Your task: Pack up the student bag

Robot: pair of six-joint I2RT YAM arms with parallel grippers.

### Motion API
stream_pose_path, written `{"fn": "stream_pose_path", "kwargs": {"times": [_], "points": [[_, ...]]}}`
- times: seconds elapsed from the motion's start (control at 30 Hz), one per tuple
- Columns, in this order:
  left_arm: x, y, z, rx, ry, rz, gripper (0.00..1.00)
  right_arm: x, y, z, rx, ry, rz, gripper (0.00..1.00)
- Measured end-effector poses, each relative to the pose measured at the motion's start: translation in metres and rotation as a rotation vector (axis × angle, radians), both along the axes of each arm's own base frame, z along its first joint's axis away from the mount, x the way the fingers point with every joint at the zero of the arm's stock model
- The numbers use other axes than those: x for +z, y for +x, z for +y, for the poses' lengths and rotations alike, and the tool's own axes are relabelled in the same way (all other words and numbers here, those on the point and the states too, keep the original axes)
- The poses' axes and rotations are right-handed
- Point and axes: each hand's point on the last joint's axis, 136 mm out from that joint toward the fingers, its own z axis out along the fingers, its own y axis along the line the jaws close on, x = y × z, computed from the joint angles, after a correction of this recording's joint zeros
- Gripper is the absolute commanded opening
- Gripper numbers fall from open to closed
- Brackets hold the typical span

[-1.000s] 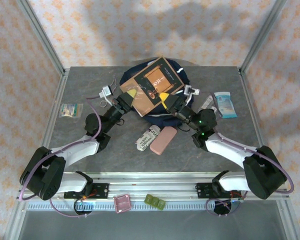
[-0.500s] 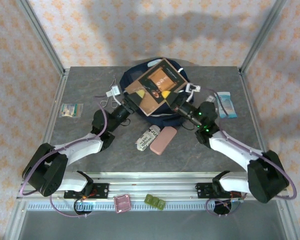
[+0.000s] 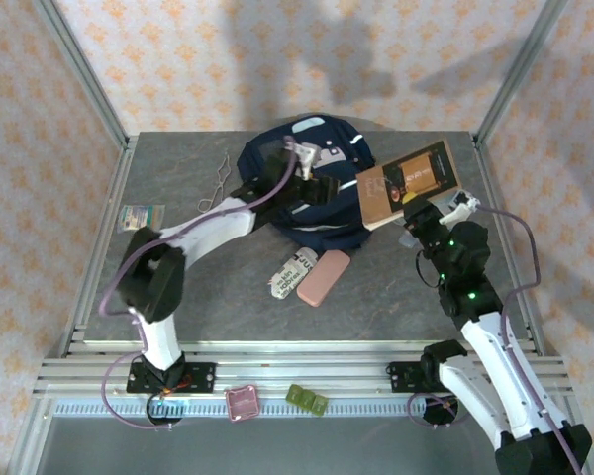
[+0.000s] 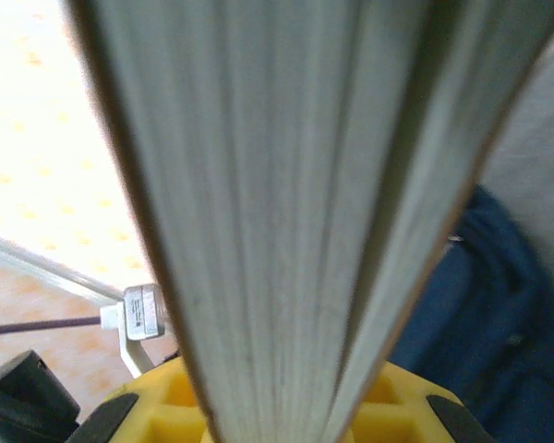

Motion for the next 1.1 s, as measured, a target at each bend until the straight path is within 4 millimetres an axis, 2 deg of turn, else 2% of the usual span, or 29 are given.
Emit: {"fn": "stream_pose_path", "kwargs": {"times": [0.07,0.17,0.27,0.4,0.6,0.7,0.73,0.77,0.83,0.9,0.93,1.1], "points": [[-0.028,0.006,-0.016,-0.031,0.134,0.011,0.80,-0.012,-0.002,-0.007,-0.028,-0.032,0.044,0.00],[-0.064,0.004,-0.035,-0.084,0.316,0.017,0.81,-0.022,-0.004,-0.014,-0.054,-0.063,0.079,0.00],[-0.090,-0.001,-0.049,-0.135,0.448,0.019,0.81,-0.024,-0.007,-0.019,-0.072,-0.081,0.089,0.00],[-0.103,0.002,-0.053,-0.159,0.560,0.007,0.82,-0.025,-0.008,-0.021,-0.072,-0.095,0.089,0.00],[-0.104,0.016,-0.035,-0.110,0.701,-0.055,0.71,-0.024,-0.009,-0.020,-0.070,-0.094,0.086,0.00],[-0.112,0.022,-0.028,-0.091,0.757,-0.070,0.70,-0.023,-0.009,-0.019,-0.065,-0.091,0.083,0.00],[-0.117,0.024,-0.027,-0.092,0.766,-0.067,0.67,-0.023,-0.009,-0.019,-0.064,-0.089,0.083,0.00],[-0.121,0.024,-0.028,-0.096,0.771,-0.063,0.60,-0.023,-0.009,-0.019,-0.063,-0.088,0.083,0.00],[-0.131,0.024,-0.030,-0.114,0.778,-0.053,0.31,-0.023,-0.009,-0.019,-0.062,-0.088,0.083,0.00],[-0.136,0.021,-0.036,-0.133,0.777,-0.050,0.14,-0.023,-0.009,-0.019,-0.062,-0.088,0.083,0.00],[-0.136,0.019,-0.037,-0.144,0.780,-0.051,0.00,-0.023,-0.009,-0.019,-0.063,-0.088,0.084,0.00],[-0.129,0.019,-0.039,-0.149,0.776,-0.044,0.00,-0.024,-0.009,-0.020,-0.067,-0.089,0.089,0.00]]}}
